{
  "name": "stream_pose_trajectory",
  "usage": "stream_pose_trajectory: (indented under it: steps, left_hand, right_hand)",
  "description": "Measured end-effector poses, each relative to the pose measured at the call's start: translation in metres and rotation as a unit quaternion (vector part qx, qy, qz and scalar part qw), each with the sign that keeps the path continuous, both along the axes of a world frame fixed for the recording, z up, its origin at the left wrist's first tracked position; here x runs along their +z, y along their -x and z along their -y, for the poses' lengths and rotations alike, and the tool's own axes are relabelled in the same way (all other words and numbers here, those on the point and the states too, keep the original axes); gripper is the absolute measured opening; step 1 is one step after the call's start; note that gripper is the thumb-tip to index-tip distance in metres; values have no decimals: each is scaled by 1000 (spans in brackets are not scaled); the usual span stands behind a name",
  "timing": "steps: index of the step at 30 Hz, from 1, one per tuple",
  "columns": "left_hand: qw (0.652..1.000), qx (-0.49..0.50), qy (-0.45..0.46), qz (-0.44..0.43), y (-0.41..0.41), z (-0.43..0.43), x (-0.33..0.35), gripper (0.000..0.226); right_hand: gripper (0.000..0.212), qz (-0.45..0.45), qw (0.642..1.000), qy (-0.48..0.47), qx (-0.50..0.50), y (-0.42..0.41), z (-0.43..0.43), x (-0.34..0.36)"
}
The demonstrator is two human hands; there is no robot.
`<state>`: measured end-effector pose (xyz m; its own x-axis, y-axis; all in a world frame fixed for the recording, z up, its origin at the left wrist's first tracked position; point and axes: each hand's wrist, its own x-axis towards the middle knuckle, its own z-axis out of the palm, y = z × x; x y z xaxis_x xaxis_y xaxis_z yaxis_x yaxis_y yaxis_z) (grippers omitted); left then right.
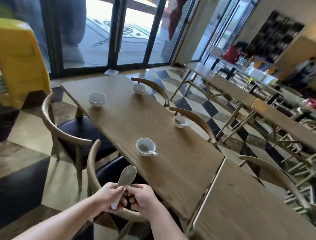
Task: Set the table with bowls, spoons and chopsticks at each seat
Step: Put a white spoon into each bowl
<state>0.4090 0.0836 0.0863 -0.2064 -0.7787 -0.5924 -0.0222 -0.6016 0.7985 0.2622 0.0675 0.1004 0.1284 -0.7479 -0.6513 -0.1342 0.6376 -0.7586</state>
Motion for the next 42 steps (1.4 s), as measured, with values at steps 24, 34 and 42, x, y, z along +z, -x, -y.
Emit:
stream_pose_trajectory:
  steps: [24,34,42]
  left_hand:
    - [979,178,-64,78,-67,57,18,25]
    - [982,169,-64,59,-165,123,1,25]
    - [989,114,-38,86,-313,191,-3,27]
  right_hand:
    - [22,-76,994,-20,74,-44,100,-11]
    - [29,-297,919,164,199,-141,156,-25]
    - [50,-282,942,148,107,-255,204,-11]
